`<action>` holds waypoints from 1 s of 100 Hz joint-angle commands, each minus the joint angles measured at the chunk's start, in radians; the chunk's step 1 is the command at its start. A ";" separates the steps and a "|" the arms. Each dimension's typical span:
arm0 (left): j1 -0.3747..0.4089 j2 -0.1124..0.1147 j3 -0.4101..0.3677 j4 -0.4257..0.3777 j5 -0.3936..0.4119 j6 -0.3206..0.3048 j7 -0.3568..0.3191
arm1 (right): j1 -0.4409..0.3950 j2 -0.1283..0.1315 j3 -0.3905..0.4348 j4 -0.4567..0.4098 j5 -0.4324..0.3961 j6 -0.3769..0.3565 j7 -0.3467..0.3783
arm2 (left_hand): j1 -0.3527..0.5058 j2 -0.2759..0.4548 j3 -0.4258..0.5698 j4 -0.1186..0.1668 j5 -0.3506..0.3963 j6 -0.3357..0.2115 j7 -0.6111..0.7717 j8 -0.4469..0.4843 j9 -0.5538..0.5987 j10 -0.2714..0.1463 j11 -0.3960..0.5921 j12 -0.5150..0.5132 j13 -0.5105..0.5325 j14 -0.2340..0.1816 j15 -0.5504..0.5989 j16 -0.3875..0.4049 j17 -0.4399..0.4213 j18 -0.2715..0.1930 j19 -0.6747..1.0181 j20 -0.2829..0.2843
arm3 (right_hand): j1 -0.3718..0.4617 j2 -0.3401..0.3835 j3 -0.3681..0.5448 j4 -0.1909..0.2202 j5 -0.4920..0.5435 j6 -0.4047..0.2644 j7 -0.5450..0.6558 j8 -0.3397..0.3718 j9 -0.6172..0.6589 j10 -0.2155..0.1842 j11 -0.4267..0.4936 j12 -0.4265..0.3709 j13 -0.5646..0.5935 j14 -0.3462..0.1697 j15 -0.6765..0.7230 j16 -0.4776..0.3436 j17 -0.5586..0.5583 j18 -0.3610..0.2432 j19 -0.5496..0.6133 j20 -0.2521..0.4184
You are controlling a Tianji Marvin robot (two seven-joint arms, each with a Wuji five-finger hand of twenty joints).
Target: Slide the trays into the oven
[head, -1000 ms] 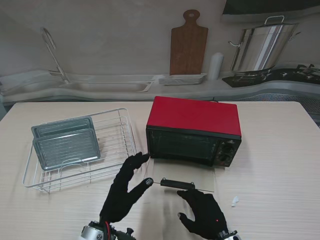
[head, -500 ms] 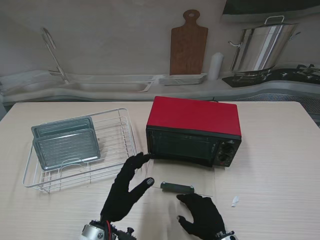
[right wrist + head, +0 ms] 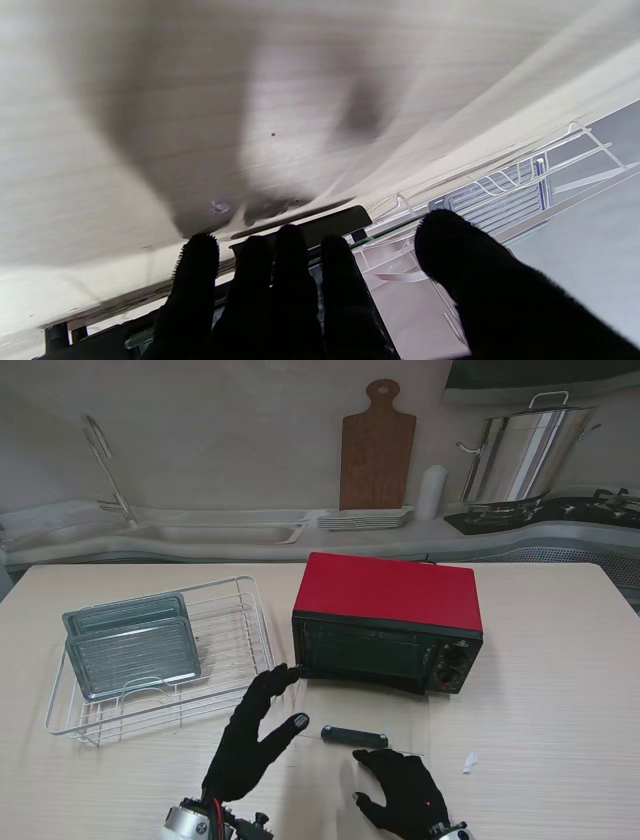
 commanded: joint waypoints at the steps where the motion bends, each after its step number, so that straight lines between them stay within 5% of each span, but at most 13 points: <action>1: 0.006 -0.003 0.002 -0.011 -0.003 0.004 -0.019 | -0.012 -0.002 0.006 -0.007 0.002 -0.007 0.023 | 0.011 0.018 0.008 0.017 0.012 0.005 -0.017 0.018 0.000 -0.004 0.004 0.004 -0.025 -0.008 -0.005 0.000 -0.009 -0.001 -0.003 0.010 | -0.030 0.017 -0.022 0.041 -0.020 -0.001 -0.006 0.010 -0.033 0.020 0.003 0.011 -0.012 0.025 -0.040 0.010 0.014 0.026 0.003 0.003; 54: 0.008 -0.003 0.001 -0.008 0.001 0.001 -0.017 | -0.134 -0.011 0.092 -0.122 0.009 -0.144 -0.024 | 0.013 0.018 0.006 0.017 0.014 0.006 -0.017 0.018 0.001 -0.005 0.004 0.003 -0.024 -0.009 -0.005 0.000 -0.009 -0.002 -0.002 0.008 | -0.028 0.015 -0.027 0.040 -0.007 -0.003 -0.006 0.011 -0.023 0.023 0.002 0.010 -0.004 0.028 -0.035 0.012 0.016 0.029 0.004 0.004; 100: -0.016 0.000 0.005 0.004 -0.018 0.027 -0.048 | -0.125 -0.039 0.132 -0.223 0.114 -0.160 -0.062 | 0.012 0.019 0.005 0.017 0.010 0.003 -0.018 0.019 -0.007 -0.008 0.001 0.003 -0.026 -0.011 -0.006 0.000 -0.009 -0.004 -0.003 0.007 | -0.022 -0.002 -0.013 0.036 0.009 -0.011 -0.003 0.011 -0.008 0.022 -0.003 0.008 0.001 0.028 -0.041 0.010 0.013 0.036 -0.001 0.001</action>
